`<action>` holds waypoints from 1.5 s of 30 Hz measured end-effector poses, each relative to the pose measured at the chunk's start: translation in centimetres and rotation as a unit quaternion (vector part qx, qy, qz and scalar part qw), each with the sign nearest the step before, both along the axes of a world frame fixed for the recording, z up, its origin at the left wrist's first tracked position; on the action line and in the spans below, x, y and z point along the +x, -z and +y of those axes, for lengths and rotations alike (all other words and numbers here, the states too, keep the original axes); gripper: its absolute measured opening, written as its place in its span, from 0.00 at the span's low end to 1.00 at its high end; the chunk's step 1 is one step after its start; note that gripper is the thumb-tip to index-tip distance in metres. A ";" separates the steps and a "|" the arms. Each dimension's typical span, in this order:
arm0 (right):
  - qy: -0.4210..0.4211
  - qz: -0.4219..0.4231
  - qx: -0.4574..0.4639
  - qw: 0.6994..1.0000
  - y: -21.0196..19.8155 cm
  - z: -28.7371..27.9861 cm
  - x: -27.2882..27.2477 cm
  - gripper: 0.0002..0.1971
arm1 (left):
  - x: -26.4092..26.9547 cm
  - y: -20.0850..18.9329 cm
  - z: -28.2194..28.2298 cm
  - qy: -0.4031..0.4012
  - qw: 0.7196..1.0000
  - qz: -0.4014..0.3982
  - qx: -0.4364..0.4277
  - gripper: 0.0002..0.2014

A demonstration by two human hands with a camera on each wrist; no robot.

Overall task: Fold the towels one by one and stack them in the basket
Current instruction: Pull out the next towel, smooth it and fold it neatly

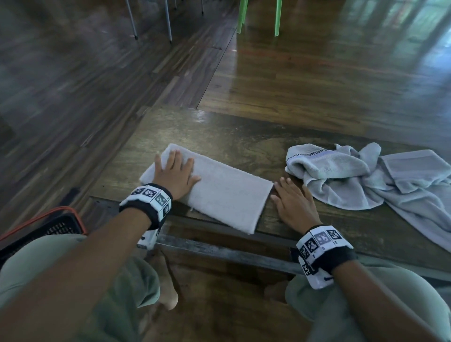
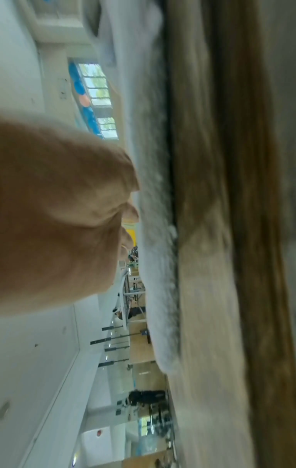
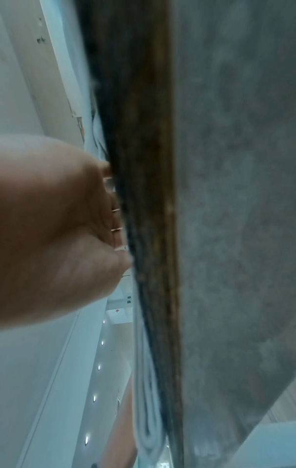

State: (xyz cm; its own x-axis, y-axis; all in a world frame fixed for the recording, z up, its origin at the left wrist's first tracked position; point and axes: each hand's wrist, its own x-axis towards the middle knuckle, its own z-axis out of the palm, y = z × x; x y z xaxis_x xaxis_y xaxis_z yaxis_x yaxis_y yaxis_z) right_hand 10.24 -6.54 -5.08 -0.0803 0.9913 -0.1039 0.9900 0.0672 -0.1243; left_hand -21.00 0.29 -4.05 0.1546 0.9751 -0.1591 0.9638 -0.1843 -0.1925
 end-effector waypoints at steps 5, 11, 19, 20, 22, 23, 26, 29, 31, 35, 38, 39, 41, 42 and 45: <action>0.016 0.083 0.076 0.993 -0.9 1.3 0.3 0.20 | 3.8 -1.0 -4.1 0.130 0.987 -0.091 0.017 0.20; 0.015 0.085 -0.027 0.996 -2.2 3.5 0.2 0.18 | 8.9 0.7 -10.1 0.280 0.923 -0.249 0.086 0.16; 0.001 0.047 -0.047 0.998 -2.6 4.3 -0.2 0.15 | 9.8 2.6 -11.3 0.276 0.915 -0.266 0.125 0.19; 0.004 0.053 -0.044 0.998 -2.5 4.5 -0.2 0.15 | 9.9 2.6 -11.4 0.277 0.913 -0.265 0.138 0.17; 0.010 0.074 -0.050 0.996 -2.4 4.8 -0.3 0.12 | 10.1 2.6 -11.5 0.272 0.911 -0.266 0.160 0.15; 0.012 0.089 -0.055 0.994 -2.4 4.8 -0.3 0.09 | 10.1 2.7 -11.7 0.267 0.910 -0.267 0.172 0.14; 0.025 0.117 -0.050 0.992 -2.6 4.8 -0.5 0.05 | 10.0 2.7 -12.1 0.254 0.903 -0.280 0.204 0.07; 0.047 0.199 -0.056 0.977 -3.7 4.2 -0.5 0.05 | 10.1 1.6 -12.8 0.252 0.891 -0.305 0.224 0.08; 0.046 0.259 -0.065 0.963 -4.8 3.8 0.1 0.05 | 10.6 0.4 -13.5 0.247 0.878 -0.334 0.240 0.09; 0.027 0.377 -0.086 0.922 -7.8 2.7 2.7 0.07 | 12.0 -2.5 -14.8 0.195 0.846 -0.411 0.277 0.07; -0.004 0.459 -0.119 0.881 -10.8 1.7 4.2 0.08 | 12.5 -4.3 -15.3 0.149 0.818 -0.460 0.311 0.08; -0.017 0.463 -0.131 0.876 -11.7 1.7 4.7 0.07 | 12.5 -4.7 -15.4 0.133 0.808 -0.477 0.319 0.09; -0.040 0.462 -0.162 0.871 -13.1 1.9 5.1 0.07 | 12.3 -5.3 -15.5 0.103 0.792 -0.512 0.316 0.10; -0.051 0.461 -0.177 0.868 -13.6 2.2 5.1 0.09 | 12.0 -5.4 -15.5 0.088 0.787 -0.528 0.307 0.11; -0.083 0.444 -0.208 0.868 -14.4 3.6 4.2 0.14 | 10.5 -5.3 -15.0 0.035 0.776 -0.564 0.282 0.13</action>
State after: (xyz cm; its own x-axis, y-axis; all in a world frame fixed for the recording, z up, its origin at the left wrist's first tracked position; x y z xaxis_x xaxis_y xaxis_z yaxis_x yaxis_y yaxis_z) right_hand 14.42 -2.90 9.32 -0.4502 0.8500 -0.2736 0.4727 -0.0331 -0.8806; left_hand -10.48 -14.70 1.21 -0.0591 0.8239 0.5637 0.5701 -0.4357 0.6965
